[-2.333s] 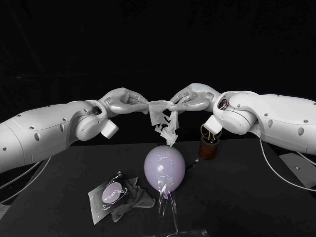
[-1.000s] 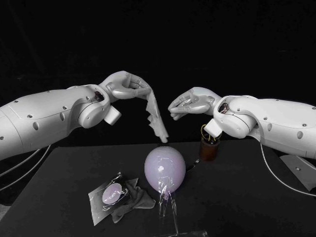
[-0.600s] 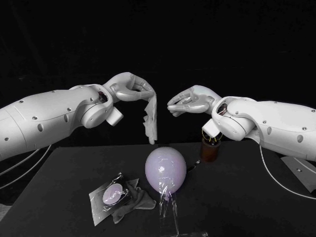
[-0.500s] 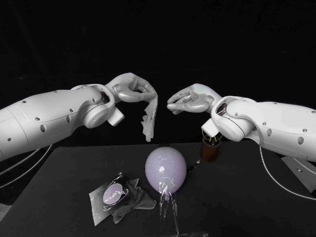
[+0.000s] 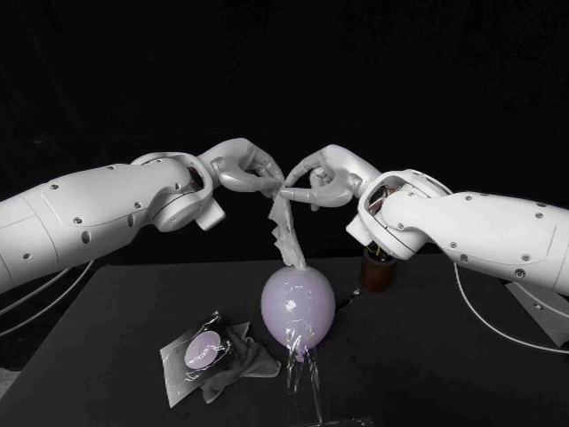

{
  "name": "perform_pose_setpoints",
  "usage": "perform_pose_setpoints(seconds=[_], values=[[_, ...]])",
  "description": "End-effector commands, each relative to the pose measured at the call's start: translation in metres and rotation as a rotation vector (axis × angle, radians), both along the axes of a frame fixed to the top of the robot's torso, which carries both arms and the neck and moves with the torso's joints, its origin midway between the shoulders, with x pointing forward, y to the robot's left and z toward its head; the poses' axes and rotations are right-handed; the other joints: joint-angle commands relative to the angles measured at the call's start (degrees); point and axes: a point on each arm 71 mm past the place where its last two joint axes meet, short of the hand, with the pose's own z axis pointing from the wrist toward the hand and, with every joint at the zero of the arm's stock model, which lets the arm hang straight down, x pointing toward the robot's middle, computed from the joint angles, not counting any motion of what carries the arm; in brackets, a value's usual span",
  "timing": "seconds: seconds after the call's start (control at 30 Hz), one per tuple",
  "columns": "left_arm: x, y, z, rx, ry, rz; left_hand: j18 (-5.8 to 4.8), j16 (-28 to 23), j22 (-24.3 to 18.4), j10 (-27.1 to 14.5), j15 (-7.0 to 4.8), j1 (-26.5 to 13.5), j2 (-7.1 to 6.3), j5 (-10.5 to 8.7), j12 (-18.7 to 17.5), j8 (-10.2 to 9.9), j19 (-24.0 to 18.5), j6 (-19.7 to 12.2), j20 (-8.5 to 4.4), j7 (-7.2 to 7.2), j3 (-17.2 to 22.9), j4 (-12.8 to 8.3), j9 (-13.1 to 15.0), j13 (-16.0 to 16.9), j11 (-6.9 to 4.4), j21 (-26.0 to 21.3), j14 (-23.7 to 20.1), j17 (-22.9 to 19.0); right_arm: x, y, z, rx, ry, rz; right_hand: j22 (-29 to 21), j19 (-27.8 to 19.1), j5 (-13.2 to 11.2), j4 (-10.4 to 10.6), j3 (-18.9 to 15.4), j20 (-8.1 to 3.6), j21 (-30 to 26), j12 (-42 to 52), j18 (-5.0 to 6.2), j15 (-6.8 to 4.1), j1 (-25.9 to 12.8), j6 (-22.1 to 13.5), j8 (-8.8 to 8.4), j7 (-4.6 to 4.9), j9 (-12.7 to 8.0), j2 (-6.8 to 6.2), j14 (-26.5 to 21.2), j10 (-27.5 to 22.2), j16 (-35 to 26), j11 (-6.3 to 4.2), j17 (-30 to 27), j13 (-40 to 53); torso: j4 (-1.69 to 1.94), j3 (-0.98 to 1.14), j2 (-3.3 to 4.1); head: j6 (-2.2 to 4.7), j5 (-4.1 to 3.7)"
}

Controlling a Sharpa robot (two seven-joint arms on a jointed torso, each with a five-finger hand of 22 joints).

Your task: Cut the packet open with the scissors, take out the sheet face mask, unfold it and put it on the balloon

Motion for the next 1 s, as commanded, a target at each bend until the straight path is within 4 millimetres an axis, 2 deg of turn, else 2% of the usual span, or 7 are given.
perform_pose_setpoints(seconds=[0.03, 0.07, 0.13, 0.17, 0.3, 0.53, 1.0], values=[[0.0, -0.006, 0.0, 0.036, 0.003, -0.009, 0.26, 0.42, 0.8, -0.48, 0.05, -0.81, -0.15, 0.24, 0.58, -0.41, -0.75, 0.67, -0.08, 0.03, 0.84, -0.3, 4.72, 0.09, -0.05, 0.95, 0.58, -0.06, 0.001, 0.001, -0.003, -0.132, -0.031, -0.107, 2.54, -1.0, -0.15, 1.03, -0.44, -0.04, 2.46, 5.56, -0.42, 0.04, 0.09, 0.12, 0.52, 0.31, -0.05, 0.74, 1.21, 0.6, 3.42, 0.15, 3.6, 5.98, 0.07, -0.11, 0.01, -0.04, -0.02], [0.0, -0.006, 0.0, 0.037, 0.004, -0.009, 0.22, 0.49, 1.36, -0.5, 0.01, -1.15, -0.24, 0.26, 0.94, -0.56, -1.06, 0.83, -0.18, 0.02, 1.21, -0.61, 5.04, 0.09, -0.07, 1.62, 0.79, -0.08, 0.001, 0.002, -0.003, -0.143, -0.031, -0.115, 4.64, -1.27, -0.07, 1.88, -1.29, -0.03, 4.65, 9.11, -0.27, -0.27, -0.18, 0.93, 1.55, -0.08, 0.21, 0.73, 2.68, 2.52, 5.7, -0.08, 6.26, 10.2, 0.07, -0.12, 0.01, -0.03, -0.02], [0.0, -0.007, 0.0, 0.04, 0.005, -0.008, 0.2, 0.53, 1.71, -0.49, -0.01, -1.37, -0.33, 0.27, 1.15, -0.66, -1.25, 0.92, -0.24, 0.01, 1.43, -0.8, 5.23, 0.08, -0.1, 2.05, 0.91, -0.1, 0.001, 0.004, -0.004, -0.164, -0.033, -0.13, 7.63, -1.54, 0.0, 2.53, -2.05, -0.11, 7.66, 10.99, -0.2, -0.31, 0.08, 1.07, 2.29, -0.24, 0.31, 0.91, 3.48, 3.46, 7.06, -0.29, 7.82, 12.64, 0.04, -0.08, 0.01, -0.09, 0.01], [0.0, -0.008, 0.0, 0.041, 0.006, -0.008, 0.16, 0.56, 2.16, -0.51, -0.04, -1.66, -0.35, 0.27, 1.36, -0.8, -1.51, 1.03, -0.3, 0.0, 1.73, -0.99, 5.47, 0.03, -0.11, 2.58, 1.04, -0.12, 0.001, 0.005, -0.004, -0.174, -0.035, -0.137, 10.96, -0.58, 0.12, 2.79, -2.57, -0.06, 11.31, 13.11, -0.62, -0.53, 0.25, 1.67, 3.02, -0.45, 0.46, 0.98, 4.53, 4.94, 8.36, -0.43, 9.82, 15.28, 0.01, -0.06, 0.02, -0.09, 0.02], [0.0, -0.009, 0.0, 0.045, 0.01, -0.008, 0.07, 0.62, 3.31, -0.54, -0.09, -2.3, -0.44, 0.31, 1.84, -1.17, -2.25, 1.27, -0.46, -0.04, 2.31, -1.54, 6.07, -0.12, -0.15, 3.95, 1.28, -0.19, 0.0, 0.009, -0.005, -0.211, -0.051, -0.168, 15.88, 0.83, 0.26, 2.96, -3.35, -0.18, 16.66, 15.8, -1.17, -0.84, 0.56, 2.37, 4.0, -0.86, 0.58, 1.31, 6.11, 6.88, 10.17, -0.72, 12.88, 18.68, 0.01, -0.03, 0.0, -0.13, 0.11], [0.0, -0.008, -0.001, 0.05, 0.02, -0.005, -0.15, 0.77, 5.99, -0.48, -0.2, -3.74, -0.61, 0.62, 2.77, -2.05, -4.17, 1.94, -0.63, -0.13, 3.42, -2.73, 7.45, -0.66, -0.26, 7.05, 1.7, -0.33, 0.0, 0.01, -0.006, -0.251, -0.085, -0.227, 19.81, 2.07, 0.56, 3.06, -3.95, -0.38, 20.87, 17.58, -1.67, -1.15, 0.71, 3.27, 4.94, -1.3, 0.65, 1.66, 7.18, 8.26, 11.26, -1.1, 15.05, 20.99, 0.02, -0.05, 0.03, -0.22, 0.08], [-0.001, -0.01, -0.002, 0.047, 0.038, -0.009, -0.24, 0.94, 8.77, -0.38, -0.33, -5.32, -0.81, 1.49, 3.63, -3.04, -6.23, 2.63, -0.64, -0.23, 4.62, -3.94, 8.9, -1.35, -0.37, 10.25, 2.09, -0.46, -0.002, 0.016, -0.013, -0.249, -0.092, -0.239, 23.33, 3.33, 1.4, 3.07, -4.36, -0.83, 24.58, 18.63, -2.12, -1.74, 1.02, 4.9, 6.24, -2.13, 0.77, 2.14, 8.06, 9.19, 12.07, -1.82, 16.93, 22.44, -0.05, 0.0, -0.01, -0.21, 0.11]])
